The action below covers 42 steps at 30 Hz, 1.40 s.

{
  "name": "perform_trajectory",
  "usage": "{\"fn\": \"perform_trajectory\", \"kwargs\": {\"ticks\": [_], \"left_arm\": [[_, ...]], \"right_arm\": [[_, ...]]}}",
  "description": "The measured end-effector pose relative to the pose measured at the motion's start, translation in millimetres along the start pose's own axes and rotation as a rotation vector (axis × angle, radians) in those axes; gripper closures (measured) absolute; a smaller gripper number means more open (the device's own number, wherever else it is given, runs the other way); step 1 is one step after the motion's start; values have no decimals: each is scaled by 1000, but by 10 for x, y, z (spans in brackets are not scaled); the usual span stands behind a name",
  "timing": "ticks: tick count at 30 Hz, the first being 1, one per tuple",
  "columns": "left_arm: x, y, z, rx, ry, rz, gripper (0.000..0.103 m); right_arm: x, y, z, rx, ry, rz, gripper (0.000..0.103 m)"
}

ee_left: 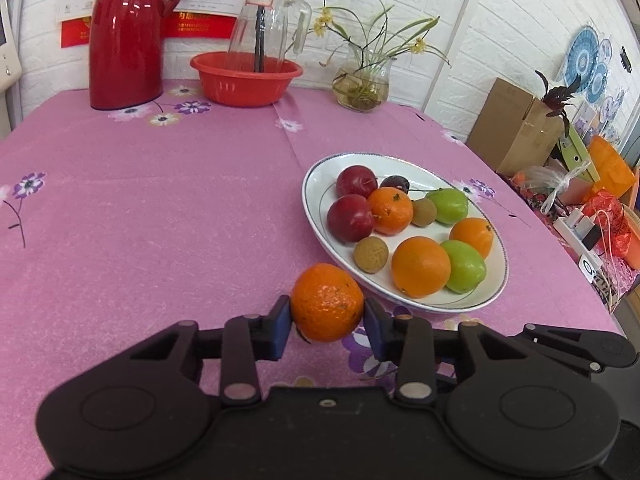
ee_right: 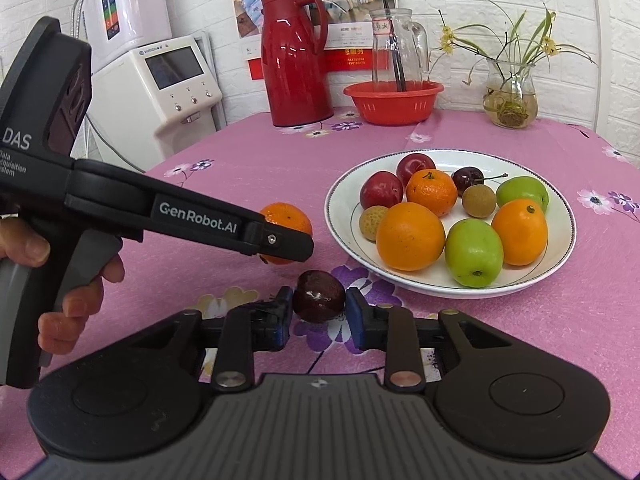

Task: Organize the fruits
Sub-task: 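Carry the orange and cherry over the white plate and lower them with both tools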

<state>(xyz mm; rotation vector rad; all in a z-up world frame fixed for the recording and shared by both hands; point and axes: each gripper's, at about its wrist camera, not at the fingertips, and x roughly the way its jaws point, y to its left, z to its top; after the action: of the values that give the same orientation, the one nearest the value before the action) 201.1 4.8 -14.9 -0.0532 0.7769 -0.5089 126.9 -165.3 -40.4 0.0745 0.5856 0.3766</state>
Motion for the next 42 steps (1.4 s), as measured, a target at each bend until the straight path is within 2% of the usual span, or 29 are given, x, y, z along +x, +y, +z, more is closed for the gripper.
{"fn": "perform_trajectory", "kwargs": {"ticks": [14,28,35,42], "left_arm": [[-375,-473,128,50,-77,-43,0],[-411,-935,547,93,-151,-70,0],[-151,-965,578,77,-115,-69,0],[96,-904,390,102,-33,-82,0]], "right_arm": [[-483,-45,40,-24,-98,-12,53],[-798,-405,378,-52,-200,-132,53],[-864,-668,516,-46,-236,-197,53],[-720,-834,379,-34,-160,-204,52]]}}
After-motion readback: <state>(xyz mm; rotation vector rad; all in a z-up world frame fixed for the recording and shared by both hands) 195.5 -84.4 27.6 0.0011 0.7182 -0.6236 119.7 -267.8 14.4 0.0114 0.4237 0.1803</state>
